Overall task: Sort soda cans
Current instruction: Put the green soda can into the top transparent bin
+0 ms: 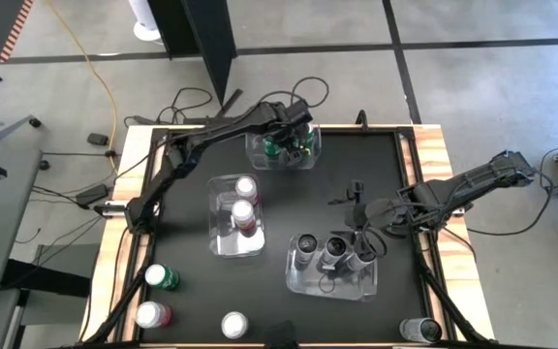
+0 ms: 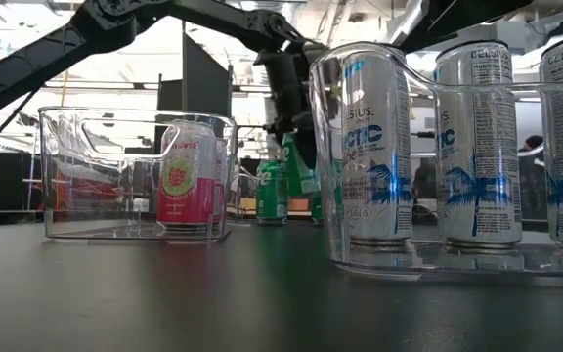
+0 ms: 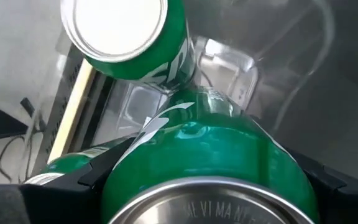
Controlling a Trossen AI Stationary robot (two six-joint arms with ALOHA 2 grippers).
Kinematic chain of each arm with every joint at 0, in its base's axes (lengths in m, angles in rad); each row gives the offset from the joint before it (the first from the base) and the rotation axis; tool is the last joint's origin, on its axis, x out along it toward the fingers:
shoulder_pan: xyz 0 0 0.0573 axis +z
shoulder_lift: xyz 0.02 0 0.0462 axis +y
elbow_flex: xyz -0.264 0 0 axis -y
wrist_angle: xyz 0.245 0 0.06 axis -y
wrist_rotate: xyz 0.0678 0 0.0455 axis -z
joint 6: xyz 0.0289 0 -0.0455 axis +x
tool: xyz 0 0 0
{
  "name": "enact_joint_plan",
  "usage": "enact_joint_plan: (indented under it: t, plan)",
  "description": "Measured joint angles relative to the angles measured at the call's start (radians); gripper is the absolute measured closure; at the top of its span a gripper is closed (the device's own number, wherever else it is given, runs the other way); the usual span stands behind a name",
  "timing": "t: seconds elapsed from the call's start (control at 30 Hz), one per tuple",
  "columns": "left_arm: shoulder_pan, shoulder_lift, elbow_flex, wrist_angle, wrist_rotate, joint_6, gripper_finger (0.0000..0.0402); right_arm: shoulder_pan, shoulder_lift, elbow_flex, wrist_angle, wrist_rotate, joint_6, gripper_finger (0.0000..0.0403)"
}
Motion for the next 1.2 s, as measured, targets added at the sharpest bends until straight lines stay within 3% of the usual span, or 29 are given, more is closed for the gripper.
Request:
enact_joint_plan:
  t: [0.8,1.0,1.2]
  plan:
    - [-0.007,0.061,0.001,0.025,0.034,-0.012,0.0102,0.003,0.000,0.000,-0.002,0.000,0.000,0.0023]
    - [-0.017,0.061,0.001,0.029,0.046,0.003,0.0027,0.003,0.000,0.000,-0.002,0.000,0.000,0.0023]
    - [-0.020,0.061,0.001,0.027,0.061,-0.004,0.0020,0.003,0.000,0.000,-0.002,0.000,0.000,0.0023]
